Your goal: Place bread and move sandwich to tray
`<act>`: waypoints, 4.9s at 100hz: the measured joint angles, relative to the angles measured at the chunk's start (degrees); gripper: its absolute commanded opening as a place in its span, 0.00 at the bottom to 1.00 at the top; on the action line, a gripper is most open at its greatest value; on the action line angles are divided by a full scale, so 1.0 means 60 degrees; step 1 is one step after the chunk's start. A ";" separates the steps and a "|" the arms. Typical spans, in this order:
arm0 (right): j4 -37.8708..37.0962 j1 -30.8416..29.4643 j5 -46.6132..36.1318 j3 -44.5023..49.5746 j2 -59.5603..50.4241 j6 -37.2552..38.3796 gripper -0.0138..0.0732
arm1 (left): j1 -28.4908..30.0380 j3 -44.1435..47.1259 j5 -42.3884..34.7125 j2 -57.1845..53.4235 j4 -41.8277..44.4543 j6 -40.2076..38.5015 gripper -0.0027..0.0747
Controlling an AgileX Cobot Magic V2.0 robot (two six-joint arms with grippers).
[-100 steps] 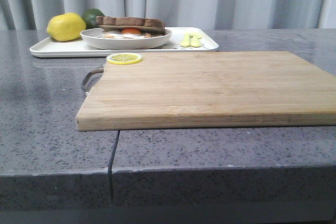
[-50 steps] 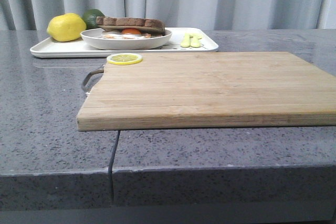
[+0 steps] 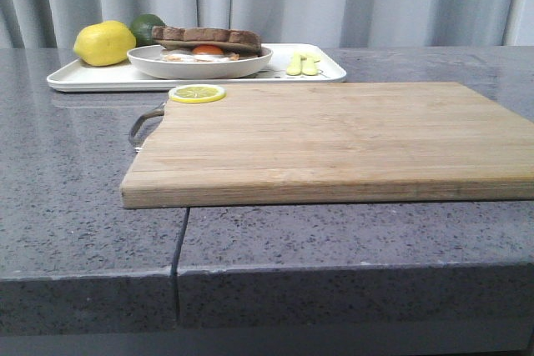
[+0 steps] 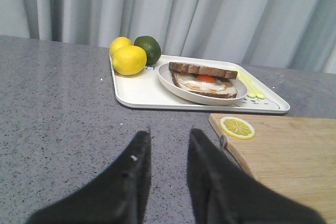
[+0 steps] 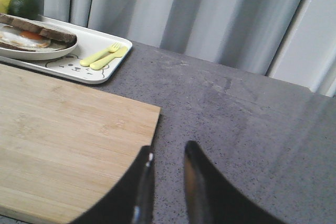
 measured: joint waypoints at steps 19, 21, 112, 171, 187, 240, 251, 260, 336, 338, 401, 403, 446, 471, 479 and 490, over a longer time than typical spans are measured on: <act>0.0000 0.0000 0.0000 0.0000 0.0000 0.0002 0.08 | 0.0000 0.0000 0.0000 0.0000 -0.0014 0.0000 0.01; 0.0000 0.0000 0.0000 0.0000 0.0000 0.0002 0.08 | 0.0000 0.0000 0.0000 0.0000 -0.0020 0.0000 0.01; 0.0000 0.0000 0.0000 0.0000 0.0000 0.0018 0.08 | 0.0000 0.0504 -0.0098 -0.0111 0.1190 0.0000 0.01; 0.0000 0.0000 -0.0017 0.0000 0.0000 0.0018 0.08 | 0.0000 0.3166 -0.1025 -0.1956 0.5619 -0.3338 0.01; 0.0000 0.0000 -0.0017 0.0000 0.0000 0.0018 0.08 | 0.0000 0.3193 -0.1473 -0.1956 0.5638 -0.3371 0.01; 0.0000 0.0000 -0.0017 0.0000 0.0000 0.0018 0.08 | 0.0000 0.3193 -0.1686 -0.1956 0.5528 -0.3406 0.01; 0.0000 0.0000 -0.0017 0.0000 0.0000 0.0018 0.08 | 0.0000 0.3193 -0.1686 -0.1956 0.5529 -0.3406 0.01; 0.0000 0.0000 -0.0017 0.0000 0.0000 0.0018 0.08 | 0.0000 0.3193 -0.1702 -0.1956 0.5529 -0.3406 0.01; 0.0584 -0.0206 -0.0920 0.1213 -0.0689 0.0018 0.08 | 0.0000 0.3193 -0.1708 -0.1956 0.5508 -0.3406 0.01; 0.0642 -0.0243 -0.0939 0.1294 -0.0792 0.0018 0.08 | 0.0000 0.3193 -0.1708 -0.1956 0.5508 -0.3406 0.01; 0.1598 -0.1475 -0.1853 0.3735 -0.2223 0.0018 0.08 | 0.0000 0.3193 -0.1708 -0.1956 0.5508 -0.3406 0.01; 0.1598 -0.1475 -0.1958 0.3791 -0.2223 0.0018 0.08 | 0.0000 0.3193 -0.1708 -0.1956 0.5508 -0.3406 0.01; 0.1642 -0.1475 -0.2582 0.3979 -0.2223 0.0018 0.08 | 0.0000 0.3193 -0.1708 -0.1956 0.5508 -0.3406 0.01; 0.1642 -0.1475 -0.2582 0.3979 -0.2223 0.0018 0.08 | 0.0000 0.3193 -0.1708 -0.1956 0.5508 -0.3406 0.01; 0.1642 -0.1475 -0.2582 0.3979 -0.2223 0.0018 0.08 | 0.0000 0.3193 -0.1708 -0.1956 0.5508 -0.3406 0.01; 0.1642 -0.1475 -0.2582 0.3979 -0.2223 0.0018 0.08 | 0.0000 0.3193 -0.1708 -0.1956 0.5508 -0.3406 0.01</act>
